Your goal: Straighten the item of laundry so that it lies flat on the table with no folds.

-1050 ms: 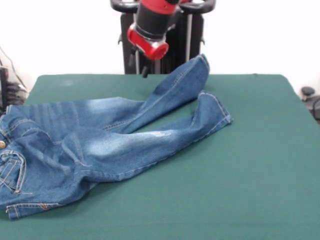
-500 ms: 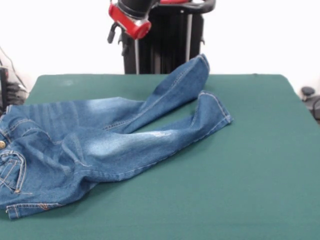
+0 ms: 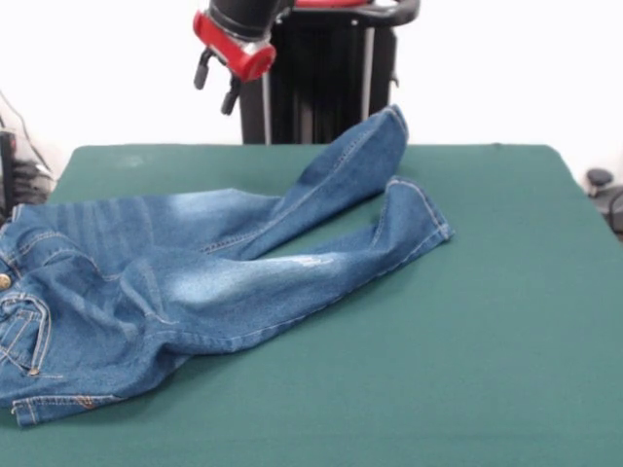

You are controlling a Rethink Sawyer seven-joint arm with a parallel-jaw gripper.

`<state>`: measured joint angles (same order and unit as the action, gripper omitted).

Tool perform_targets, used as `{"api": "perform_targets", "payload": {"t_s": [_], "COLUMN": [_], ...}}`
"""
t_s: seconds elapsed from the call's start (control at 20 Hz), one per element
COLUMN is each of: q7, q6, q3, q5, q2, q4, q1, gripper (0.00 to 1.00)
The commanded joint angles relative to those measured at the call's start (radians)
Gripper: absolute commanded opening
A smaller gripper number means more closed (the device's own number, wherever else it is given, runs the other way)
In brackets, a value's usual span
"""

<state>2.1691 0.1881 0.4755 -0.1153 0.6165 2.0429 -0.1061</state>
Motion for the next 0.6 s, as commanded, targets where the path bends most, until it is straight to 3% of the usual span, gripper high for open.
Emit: {"api": "perform_targets", "payload": {"t_s": [0.05,0.35,0.6], "q7": [0.139,0.175,0.22], "q6": [-0.139,-0.055,-0.047], "q3": [-0.277,-0.247,-0.256], "q5": [0.061,0.117,0.179], "q2": [-0.076,-0.107,-0.115], "q4": [-0.055,-0.098,-0.055], "q1": [-0.056,0.009,0.058], "gripper": [1.0,1.0,1.0]}}
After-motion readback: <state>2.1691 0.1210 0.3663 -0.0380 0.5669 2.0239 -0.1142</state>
